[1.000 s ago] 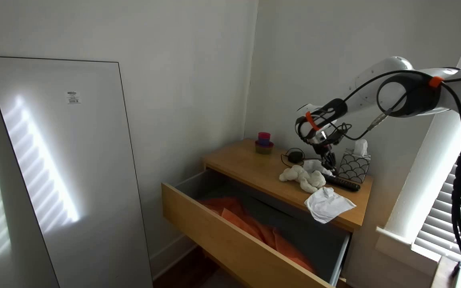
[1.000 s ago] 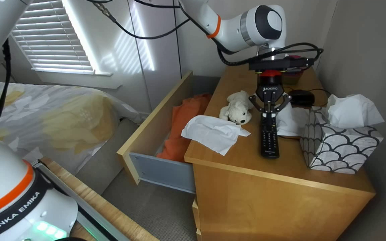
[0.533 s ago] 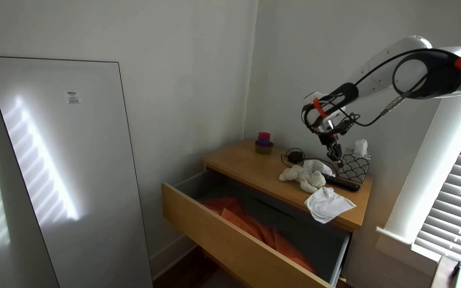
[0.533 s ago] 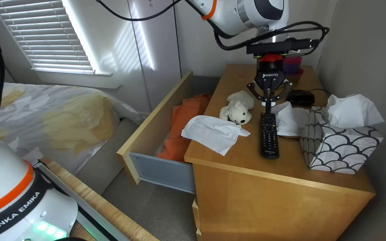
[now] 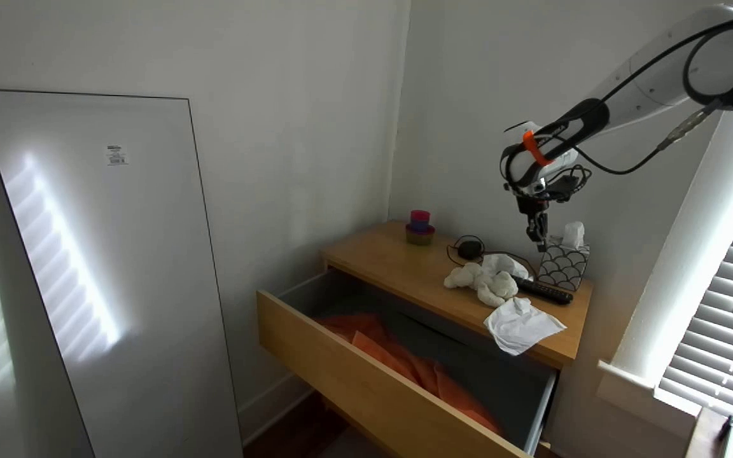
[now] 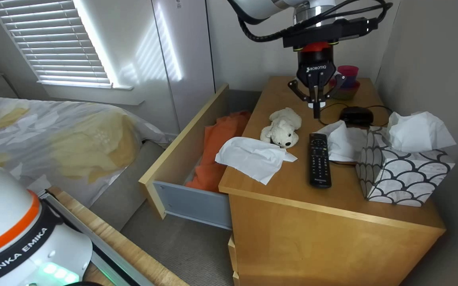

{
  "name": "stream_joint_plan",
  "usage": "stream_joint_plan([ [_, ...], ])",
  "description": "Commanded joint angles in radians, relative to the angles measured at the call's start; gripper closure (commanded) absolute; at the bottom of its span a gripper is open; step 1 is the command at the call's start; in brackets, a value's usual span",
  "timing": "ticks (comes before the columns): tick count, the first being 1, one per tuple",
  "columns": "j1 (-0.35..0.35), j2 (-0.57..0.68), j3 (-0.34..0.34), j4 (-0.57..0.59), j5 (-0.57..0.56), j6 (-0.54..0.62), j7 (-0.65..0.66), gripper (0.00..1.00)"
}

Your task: Press a button on the black remote

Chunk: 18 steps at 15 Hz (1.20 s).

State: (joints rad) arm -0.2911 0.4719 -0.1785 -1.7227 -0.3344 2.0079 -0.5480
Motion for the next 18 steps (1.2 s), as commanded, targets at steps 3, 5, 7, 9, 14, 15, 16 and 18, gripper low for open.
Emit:
stream_joint_plan([
  [3, -0.041, -0.229, 0.024, -0.279, 0.07, 0.291, -0.117, 1.0],
  [5, -0.047, -0.277, 0.022, -0.331, 0.129, 0.342, -0.173, 1.0],
  [7, -0.047, -0.319, 0.02, -0.37, 0.207, 0.355, -0.229, 1.0],
  [9, -0.045, -0.355, 0.014, -0.397, 0.282, 0.348, -0.293, 1.0],
  [14, -0.04, -0.429, -0.015, -0.446, 0.424, 0.352, -0.449, 0.53],
  [15, -0.04, -0.442, -0.023, -0.454, 0.446, 0.351, -0.482, 0.45],
  [16, -0.041, -0.453, -0.031, -0.46, 0.466, 0.351, -0.512, 0.38],
  [18, -0.041, -0.471, -0.052, -0.47, 0.495, 0.353, -0.578, 0.23],
])
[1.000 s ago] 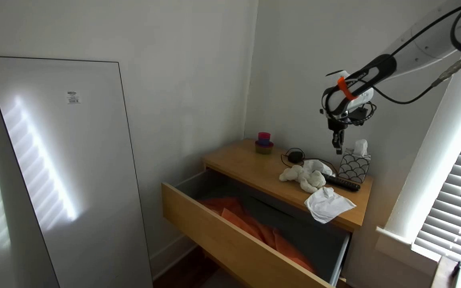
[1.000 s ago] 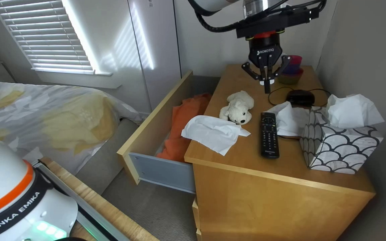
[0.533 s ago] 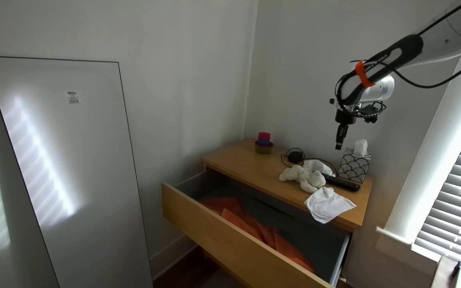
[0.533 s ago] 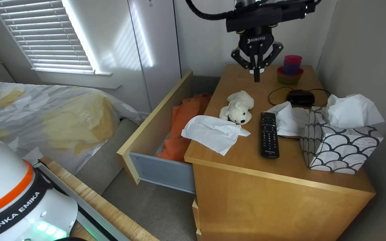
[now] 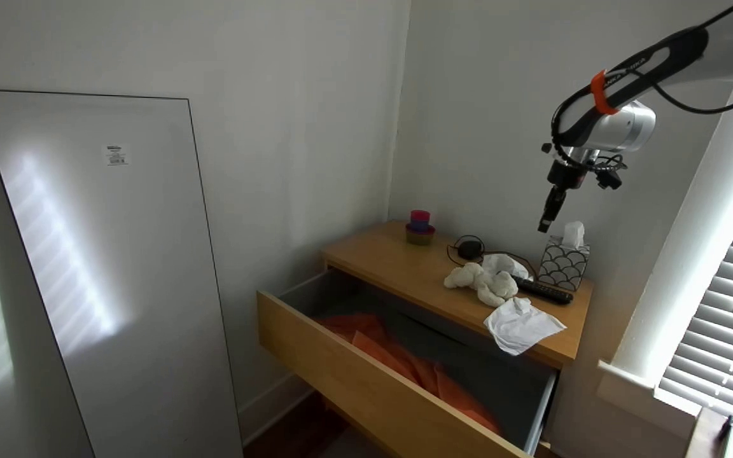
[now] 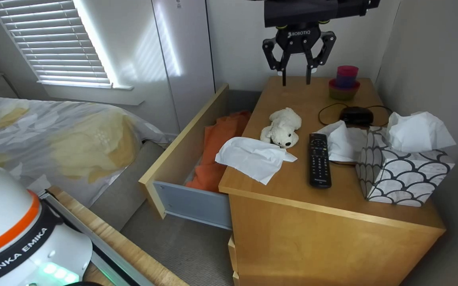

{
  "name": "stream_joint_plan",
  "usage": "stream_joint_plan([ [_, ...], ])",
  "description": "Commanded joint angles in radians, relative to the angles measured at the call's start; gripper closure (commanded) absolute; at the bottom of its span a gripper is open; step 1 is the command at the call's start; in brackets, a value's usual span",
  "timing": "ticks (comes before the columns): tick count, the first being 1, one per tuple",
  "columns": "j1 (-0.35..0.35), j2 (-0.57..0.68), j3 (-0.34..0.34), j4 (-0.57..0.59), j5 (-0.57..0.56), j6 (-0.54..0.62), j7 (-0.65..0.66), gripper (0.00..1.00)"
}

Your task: Press a button on the black remote

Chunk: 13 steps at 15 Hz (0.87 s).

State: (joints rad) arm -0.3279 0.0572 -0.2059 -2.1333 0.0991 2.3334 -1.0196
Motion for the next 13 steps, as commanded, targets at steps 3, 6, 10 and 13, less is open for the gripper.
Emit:
stream_joint_plan([
  [3, 0.011, -0.025, -0.043, -0.013, 0.029, -0.002, -0.09, 0.26],
  [6, 0.009, -0.027, -0.054, -0.015, 0.029, -0.002, -0.124, 0.07],
  [10, 0.01, -0.027, -0.053, -0.016, 0.029, -0.002, -0.125, 0.07],
  [13, 0.01, -0.027, -0.053, -0.016, 0.029, -0.002, -0.125, 0.07],
])
